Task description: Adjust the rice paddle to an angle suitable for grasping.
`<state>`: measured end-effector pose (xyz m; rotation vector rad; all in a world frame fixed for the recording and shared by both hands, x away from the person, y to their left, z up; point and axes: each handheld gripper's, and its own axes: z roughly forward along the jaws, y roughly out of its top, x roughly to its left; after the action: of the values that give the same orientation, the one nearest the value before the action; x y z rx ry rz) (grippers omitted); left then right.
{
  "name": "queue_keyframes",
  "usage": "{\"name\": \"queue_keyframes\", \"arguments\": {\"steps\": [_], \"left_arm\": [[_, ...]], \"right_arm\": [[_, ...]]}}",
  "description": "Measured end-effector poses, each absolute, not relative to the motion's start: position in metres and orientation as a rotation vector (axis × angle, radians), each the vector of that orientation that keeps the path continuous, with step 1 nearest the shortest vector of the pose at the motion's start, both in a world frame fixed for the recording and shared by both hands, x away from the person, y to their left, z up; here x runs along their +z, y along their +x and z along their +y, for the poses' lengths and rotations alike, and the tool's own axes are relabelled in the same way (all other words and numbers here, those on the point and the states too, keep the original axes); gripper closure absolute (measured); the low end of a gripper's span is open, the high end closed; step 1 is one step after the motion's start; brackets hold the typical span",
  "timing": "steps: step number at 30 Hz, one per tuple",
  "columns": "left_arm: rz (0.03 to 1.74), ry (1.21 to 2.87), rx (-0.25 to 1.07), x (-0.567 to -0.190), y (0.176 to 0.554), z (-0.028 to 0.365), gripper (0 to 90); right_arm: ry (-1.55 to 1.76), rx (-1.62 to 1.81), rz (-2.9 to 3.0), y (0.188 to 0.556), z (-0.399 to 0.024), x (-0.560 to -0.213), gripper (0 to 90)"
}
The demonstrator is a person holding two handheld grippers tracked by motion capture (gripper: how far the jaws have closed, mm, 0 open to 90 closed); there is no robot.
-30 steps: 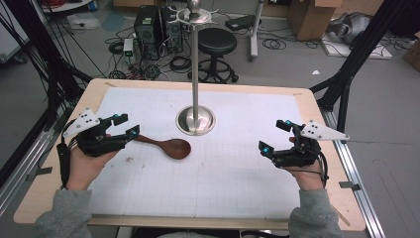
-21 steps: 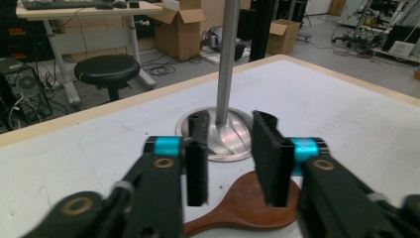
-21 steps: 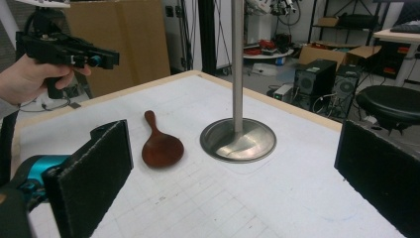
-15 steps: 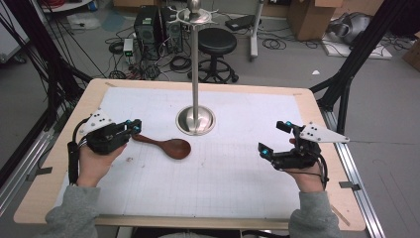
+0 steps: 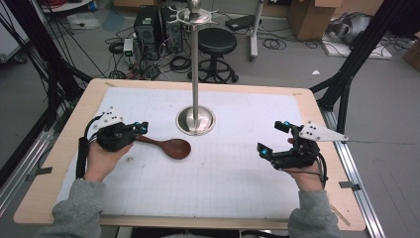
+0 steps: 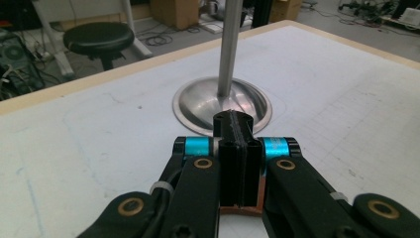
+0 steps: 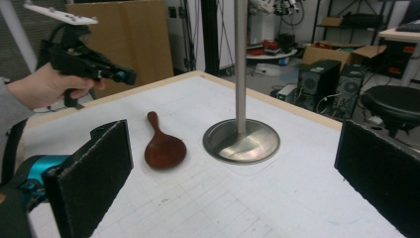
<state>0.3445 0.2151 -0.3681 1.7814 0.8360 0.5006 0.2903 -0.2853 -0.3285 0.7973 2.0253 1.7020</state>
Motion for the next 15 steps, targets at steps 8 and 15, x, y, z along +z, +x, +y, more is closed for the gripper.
{"name": "queue_keyframes", "arguments": {"steps": [8, 15], "left_arm": [[0.886, 1.799, 0.474, -0.380, 0.360, 0.210, 89.4], [0.904, 1.827, 0.448, -0.387, 0.371, 0.190, 89.4]], "right_arm": [[0.790, 1.707, 2.036, 0.292, -0.285, -0.329, 0.1], [0.800, 1.705, 2.043, 0.293, -0.285, -0.330, 0.1]]}}
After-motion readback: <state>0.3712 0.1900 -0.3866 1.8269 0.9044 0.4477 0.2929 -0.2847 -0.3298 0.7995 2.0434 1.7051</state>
